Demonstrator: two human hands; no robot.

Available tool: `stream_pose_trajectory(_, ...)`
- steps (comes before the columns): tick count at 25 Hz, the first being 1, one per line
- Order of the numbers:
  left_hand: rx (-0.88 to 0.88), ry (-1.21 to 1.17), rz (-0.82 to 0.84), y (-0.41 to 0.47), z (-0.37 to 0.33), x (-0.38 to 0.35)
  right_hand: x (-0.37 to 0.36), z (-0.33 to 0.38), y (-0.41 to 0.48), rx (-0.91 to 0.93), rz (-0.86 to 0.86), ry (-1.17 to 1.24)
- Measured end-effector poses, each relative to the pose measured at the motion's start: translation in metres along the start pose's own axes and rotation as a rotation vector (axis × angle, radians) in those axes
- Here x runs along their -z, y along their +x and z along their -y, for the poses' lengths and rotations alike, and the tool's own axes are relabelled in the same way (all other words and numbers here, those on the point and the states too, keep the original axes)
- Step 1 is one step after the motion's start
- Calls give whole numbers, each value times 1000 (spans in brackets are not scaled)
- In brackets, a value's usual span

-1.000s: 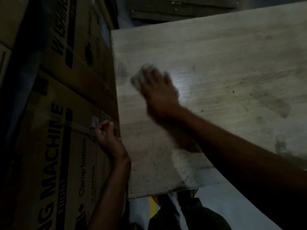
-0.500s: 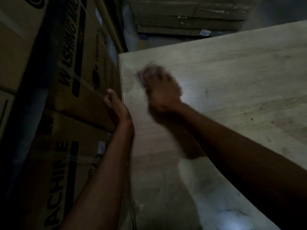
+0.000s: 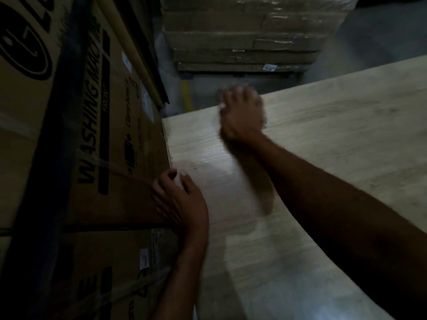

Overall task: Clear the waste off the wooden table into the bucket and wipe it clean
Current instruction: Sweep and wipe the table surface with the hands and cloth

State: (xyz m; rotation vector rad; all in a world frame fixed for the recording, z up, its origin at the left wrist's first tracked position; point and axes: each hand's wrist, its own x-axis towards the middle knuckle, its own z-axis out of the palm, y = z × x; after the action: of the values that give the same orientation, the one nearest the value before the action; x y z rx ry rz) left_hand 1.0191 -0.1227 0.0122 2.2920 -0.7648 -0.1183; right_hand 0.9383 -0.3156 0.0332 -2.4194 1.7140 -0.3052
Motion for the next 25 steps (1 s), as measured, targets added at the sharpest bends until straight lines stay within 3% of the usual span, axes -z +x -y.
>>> stream_pose_trajectory(1, -42, 32, 28, 6, 1, -3, 3, -9, -8, -55, 16, -20)
stream_pose_trajectory(3, -90, 60, 68, 27, -8, -16, -6, -12, -59, 276, 137, -63)
stream_pose_trajectory(5, -191, 57, 102, 42, -27, -32, 5, -44, -60, 405, 132, -62)
stream_pose_trajectory(7, -398, 80, 153, 41, -41, -47, 28, -79, -14, -97, 39, 11)
stream_pose_trajectory(8, -460, 82, 162, 39, -43, -53, 32, -80, -10, -255, 44, 4)
stream_pose_trajectory(9, -468, 69, 170, 40, -42, -57, 26, -71, -18, -257, 56, 11)
stream_pose_trajectory(11, -409, 9, 154, 43, -38, -59, 5, -39, -70, 145, 127, -34)
stream_pose_trajectory(12, -380, -12, 141, 44, -38, -57, 4, -42, -84, 248, 107, -60)
stream_pose_trajectory(13, -365, -24, 140, 43, -40, -54, 9, -59, -79, 240, 76, -57)
stream_pose_trajectory(15, -346, -64, 149, 41, -47, -51, 29, -91, -48, -261, -3, -5)
stream_pose_trajectory(16, -339, -74, 153, 41, -47, -49, 34, -86, -51, -395, 0, 4)
stream_pose_trajectory(17, -338, -85, 159, 41, -46, -47, 28, -74, -65, -385, -35, 2)
stream_pose_trajectory(19, -329, -120, 171, 43, -47, -43, 3, -36, -120, 76, 46, -34)
stream_pose_trajectory(20, -313, -123, 175, 43, -48, -41, 3, -42, -133, 221, 73, -58)
stream_pose_trajectory(21, -307, -125, 187, 43, -49, -39, 7, -65, -130, 238, 65, -77)
stream_pose_trajectory(23, -318, -122, 210, 41, -52, -35, 33, -114, -98, -252, -1, -35)
stream_pose_trajectory(24, -328, -118, 223, 41, -52, -34, 44, -111, -101, -393, 44, -13)
stream_pose_trajectory(25, -339, -121, 246, 41, -51, -32, 41, -97, -119, -410, 50, -10)
